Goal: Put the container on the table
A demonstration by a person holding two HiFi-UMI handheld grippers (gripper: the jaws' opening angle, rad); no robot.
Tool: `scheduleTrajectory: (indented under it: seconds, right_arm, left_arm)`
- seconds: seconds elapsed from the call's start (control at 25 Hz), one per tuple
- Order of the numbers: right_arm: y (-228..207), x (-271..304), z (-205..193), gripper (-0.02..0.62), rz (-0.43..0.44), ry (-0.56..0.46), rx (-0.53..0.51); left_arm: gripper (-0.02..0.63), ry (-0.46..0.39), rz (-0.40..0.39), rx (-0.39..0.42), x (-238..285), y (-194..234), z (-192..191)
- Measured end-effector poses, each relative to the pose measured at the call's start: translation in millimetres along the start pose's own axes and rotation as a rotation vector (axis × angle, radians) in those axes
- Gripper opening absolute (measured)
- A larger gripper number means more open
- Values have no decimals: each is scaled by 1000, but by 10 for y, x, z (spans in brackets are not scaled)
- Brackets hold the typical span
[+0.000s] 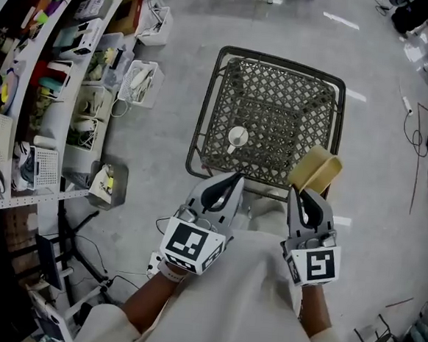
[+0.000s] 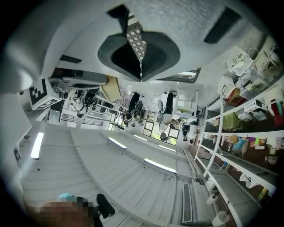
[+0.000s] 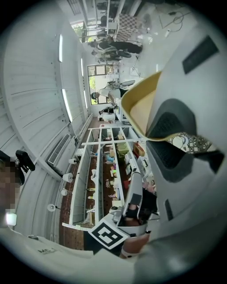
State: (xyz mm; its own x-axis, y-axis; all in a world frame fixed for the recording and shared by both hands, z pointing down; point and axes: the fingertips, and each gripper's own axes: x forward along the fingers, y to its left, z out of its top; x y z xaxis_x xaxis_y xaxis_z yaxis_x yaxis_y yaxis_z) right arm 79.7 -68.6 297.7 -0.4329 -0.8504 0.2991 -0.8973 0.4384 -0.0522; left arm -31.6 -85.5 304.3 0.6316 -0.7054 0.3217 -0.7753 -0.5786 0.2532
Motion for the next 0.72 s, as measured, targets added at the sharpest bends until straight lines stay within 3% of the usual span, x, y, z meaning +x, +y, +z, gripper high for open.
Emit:
scheduleTrajectory:
  seconds: [0.72]
  right_arm:
    - [93,575,-845,32,105,172,7]
  left_arm:
    - [29,119,17,-11,188,143,-517]
